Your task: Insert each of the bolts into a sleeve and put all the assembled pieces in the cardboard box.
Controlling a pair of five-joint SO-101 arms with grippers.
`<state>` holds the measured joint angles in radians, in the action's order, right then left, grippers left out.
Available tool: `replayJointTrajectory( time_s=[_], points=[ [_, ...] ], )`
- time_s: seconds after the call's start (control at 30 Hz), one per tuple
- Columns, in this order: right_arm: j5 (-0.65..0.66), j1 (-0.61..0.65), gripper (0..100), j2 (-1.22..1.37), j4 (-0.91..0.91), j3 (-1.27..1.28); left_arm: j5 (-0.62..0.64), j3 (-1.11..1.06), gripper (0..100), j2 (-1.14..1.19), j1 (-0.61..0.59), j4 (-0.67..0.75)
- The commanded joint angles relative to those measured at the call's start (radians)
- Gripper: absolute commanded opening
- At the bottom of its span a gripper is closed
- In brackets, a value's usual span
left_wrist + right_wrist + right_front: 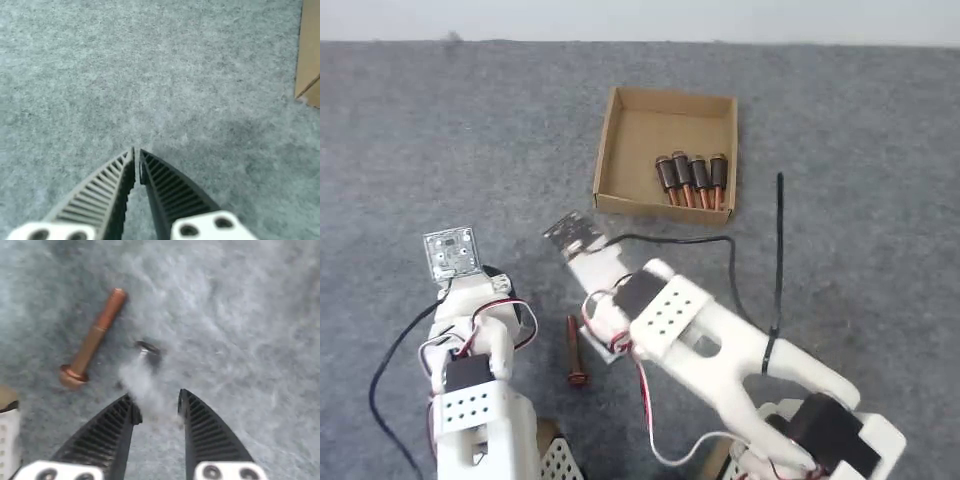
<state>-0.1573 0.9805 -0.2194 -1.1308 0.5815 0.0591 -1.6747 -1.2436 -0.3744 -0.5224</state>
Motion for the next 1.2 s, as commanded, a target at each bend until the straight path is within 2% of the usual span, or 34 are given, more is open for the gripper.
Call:
replayJointTrajectory(
  time_s=[0.0, 0.27, 0.53, 0.87, 0.97, 1.17],
  points=[
    [-0.025, 0.027, 10.6, 0.016, 0.047, -0.008, -0.006, 0.013, 1, -0.015, -0.003, 0.031],
    [-0.11, 0.065, 10.6, 0.206, 0.173, -0.014, -0.006, 0.015, 1, -0.015, -0.003, 0.032],
    [-0.121, 0.082, 10.6, 0.282, 0.249, -0.008, -0.006, 0.016, 1, -0.014, 0.0, 0.032],
    [-0.114, 0.073, 10.2, 0.321, 0.219, -0.008, -0.006, 0.015, 1, -0.014, 0.0, 0.032],
    [-0.112, 0.035, 10.2, 0.282, 0.131, -0.012, -0.006, 0.015, 1, -0.014, 0.0, 0.034],
    [-0.112, -0.131, 7.0, 0.107, 0.01, -0.011, -0.006, 0.012, 1, -0.014, 0.002, 0.034]
  ],
)
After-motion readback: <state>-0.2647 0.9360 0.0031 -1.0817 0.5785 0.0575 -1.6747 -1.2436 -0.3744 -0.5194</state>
